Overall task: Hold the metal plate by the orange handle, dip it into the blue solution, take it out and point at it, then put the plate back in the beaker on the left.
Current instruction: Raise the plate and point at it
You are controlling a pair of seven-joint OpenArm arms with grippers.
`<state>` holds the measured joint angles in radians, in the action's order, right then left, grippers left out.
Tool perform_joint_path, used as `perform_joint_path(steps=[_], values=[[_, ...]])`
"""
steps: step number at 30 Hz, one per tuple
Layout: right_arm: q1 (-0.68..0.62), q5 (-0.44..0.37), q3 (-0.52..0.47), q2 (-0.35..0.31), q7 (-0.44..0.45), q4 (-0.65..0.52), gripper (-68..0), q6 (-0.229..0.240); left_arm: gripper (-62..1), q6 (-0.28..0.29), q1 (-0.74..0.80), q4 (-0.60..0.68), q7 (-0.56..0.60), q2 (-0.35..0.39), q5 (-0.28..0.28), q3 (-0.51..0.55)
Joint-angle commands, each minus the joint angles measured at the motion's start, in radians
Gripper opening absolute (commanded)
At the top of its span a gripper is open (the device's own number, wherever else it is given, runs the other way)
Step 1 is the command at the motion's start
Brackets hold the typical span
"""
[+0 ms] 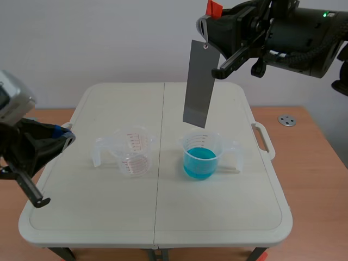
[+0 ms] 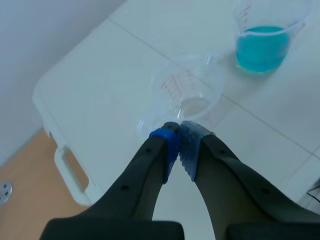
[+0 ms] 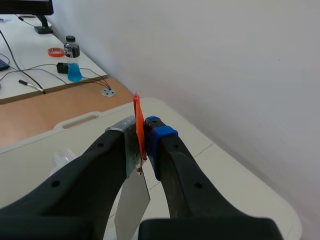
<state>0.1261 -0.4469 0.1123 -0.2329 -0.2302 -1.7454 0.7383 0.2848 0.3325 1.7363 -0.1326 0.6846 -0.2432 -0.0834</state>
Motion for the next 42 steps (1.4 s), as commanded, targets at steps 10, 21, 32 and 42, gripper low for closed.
perform_joint_path(steps=[10,21,32,42], values=[[0.013,-0.03,-0.002,-0.008,0.007,-0.016,-66.0,0.007,-59.3,-0.002,-0.261,0.009,-0.053,-0.007,-0.007,-0.271],[0.013,-0.037,-0.002,-0.008,0.007,-0.016,-66.0,0.007,-59.3,-0.002,-0.469,-0.19,-0.105,-0.185,0.003,-0.415],[0.013,-0.037,-0.002,-0.008,0.006,-0.016,-66.0,0.007,-59.3,0.01,-0.604,-0.384,-0.104,-0.319,0.077,-0.485],[0.013,-0.036,-0.002,-0.008,0.006,-0.016,-66.0,0.007,-59.3,0.018,-0.632,-0.417,-0.077,-0.324,0.08,-0.537]])
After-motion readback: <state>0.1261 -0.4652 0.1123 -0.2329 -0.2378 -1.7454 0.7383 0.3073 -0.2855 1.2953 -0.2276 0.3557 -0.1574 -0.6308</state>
